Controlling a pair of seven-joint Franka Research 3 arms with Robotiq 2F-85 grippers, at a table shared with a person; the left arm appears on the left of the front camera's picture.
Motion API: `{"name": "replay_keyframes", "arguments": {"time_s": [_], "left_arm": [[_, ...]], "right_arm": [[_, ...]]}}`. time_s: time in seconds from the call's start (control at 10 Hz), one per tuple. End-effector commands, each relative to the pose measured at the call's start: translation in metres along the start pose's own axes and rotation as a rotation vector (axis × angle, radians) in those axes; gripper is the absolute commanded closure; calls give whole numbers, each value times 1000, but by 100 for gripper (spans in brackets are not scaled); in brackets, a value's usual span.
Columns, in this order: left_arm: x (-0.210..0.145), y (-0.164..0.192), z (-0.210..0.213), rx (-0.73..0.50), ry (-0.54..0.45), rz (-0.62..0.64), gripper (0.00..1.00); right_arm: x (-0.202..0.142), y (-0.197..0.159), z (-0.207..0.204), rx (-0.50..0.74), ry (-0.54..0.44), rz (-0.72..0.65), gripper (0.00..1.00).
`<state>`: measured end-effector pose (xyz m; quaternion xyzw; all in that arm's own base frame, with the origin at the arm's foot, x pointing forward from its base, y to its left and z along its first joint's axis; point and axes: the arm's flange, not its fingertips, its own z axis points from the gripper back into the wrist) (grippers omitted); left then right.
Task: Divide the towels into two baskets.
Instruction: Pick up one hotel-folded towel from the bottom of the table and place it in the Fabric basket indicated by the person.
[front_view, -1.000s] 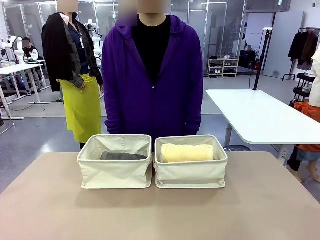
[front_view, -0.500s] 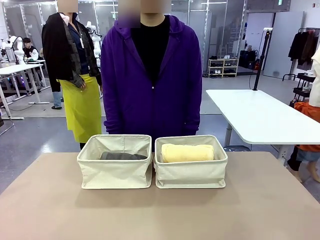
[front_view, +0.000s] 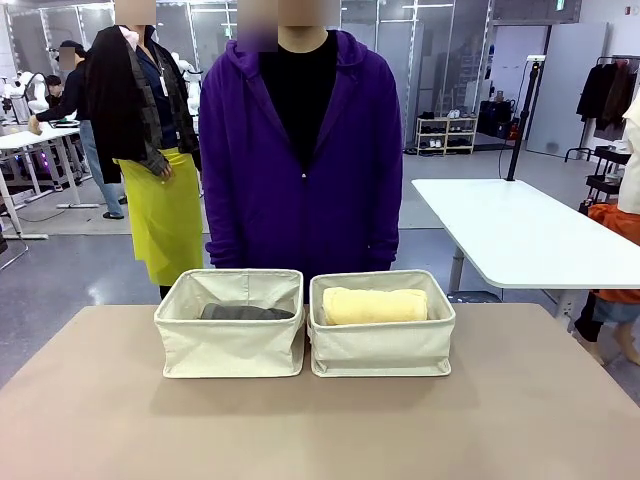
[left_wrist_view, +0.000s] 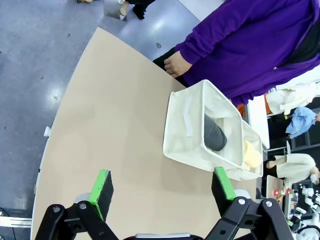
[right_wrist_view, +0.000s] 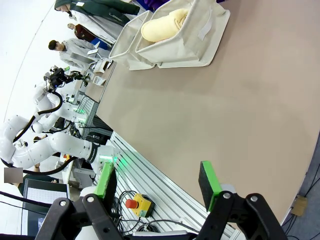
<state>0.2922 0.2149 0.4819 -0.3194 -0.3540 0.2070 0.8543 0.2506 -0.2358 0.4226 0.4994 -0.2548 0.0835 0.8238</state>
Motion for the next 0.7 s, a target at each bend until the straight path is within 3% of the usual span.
{"name": "replay_keyframes", "arguments": {"time_s": [0.0, 0.6], "left_arm": [[-2, -1, 2, 13, -4, 4, 0], [-2, -1, 2, 13, -4, 4, 0]], "right_arm": [[-1, 2, 1, 9, -13, 15, 17], [-1, 2, 1, 9, -13, 15, 17]]}}
